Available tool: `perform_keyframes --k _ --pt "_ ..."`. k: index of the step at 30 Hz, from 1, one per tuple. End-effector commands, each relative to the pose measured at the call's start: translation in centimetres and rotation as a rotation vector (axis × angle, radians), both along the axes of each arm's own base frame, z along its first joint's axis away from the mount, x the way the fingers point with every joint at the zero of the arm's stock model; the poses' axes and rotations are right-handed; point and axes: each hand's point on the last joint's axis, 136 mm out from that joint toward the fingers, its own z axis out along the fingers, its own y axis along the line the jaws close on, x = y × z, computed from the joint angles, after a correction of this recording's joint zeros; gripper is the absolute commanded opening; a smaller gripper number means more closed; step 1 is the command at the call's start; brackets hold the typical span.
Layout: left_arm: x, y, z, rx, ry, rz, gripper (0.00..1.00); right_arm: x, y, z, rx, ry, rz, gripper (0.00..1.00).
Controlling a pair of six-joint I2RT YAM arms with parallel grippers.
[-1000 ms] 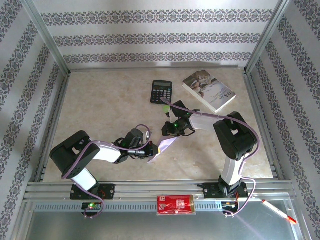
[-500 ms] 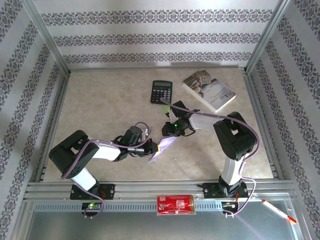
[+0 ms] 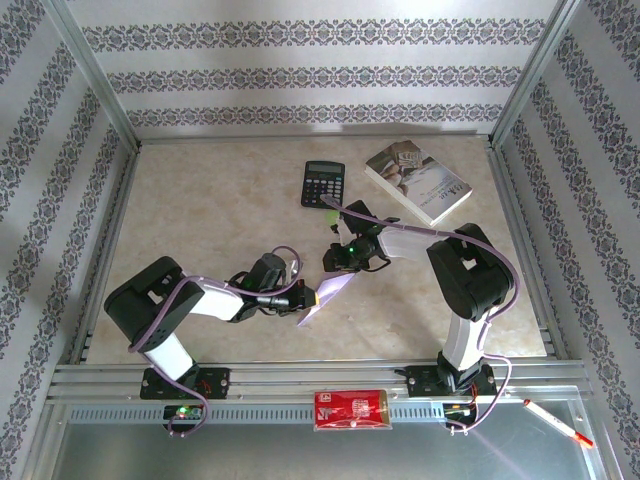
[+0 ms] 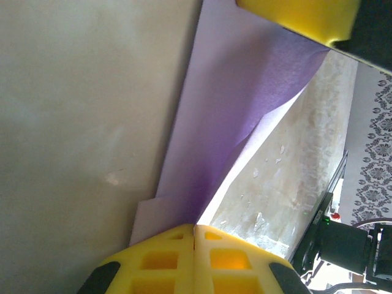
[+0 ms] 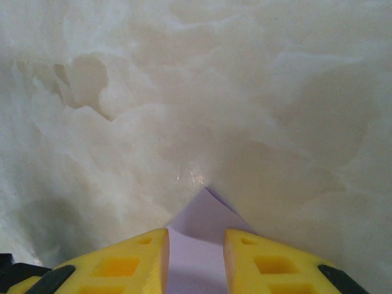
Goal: Fold a paper plane with a square sheet of paper (pick it up from the middle)
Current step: Fold the wing for the fifth time at the center of the table.
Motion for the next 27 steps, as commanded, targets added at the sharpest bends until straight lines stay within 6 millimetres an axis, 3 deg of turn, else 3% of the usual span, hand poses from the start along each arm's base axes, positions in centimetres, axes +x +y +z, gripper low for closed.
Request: perform_keyframes --k 1,6,21,27 --pt "0.4 0.4 -0.9 0.013 0.028 0.024 0.0 0.5 0.2 0.9 0.021 0.006 -0.001 0.3" --pt "0.5 0.5 -1.0 0.005 0.036 0.037 0.0 0.5 0.2 1.2 0.017 0.0 0.004 0.31" --pt "1.6 0.4 1.7 -0.04 -0.035 0.045 0.0 -1.2 -2.1 -2.0 -0.109 0.062 0.017 0.29" --pt "1.7 0.9 1.0 -0.019 -0.023 0.056 0.0 -1.2 -2.2 -2.1 -0.114 0.062 0.016 0.29"
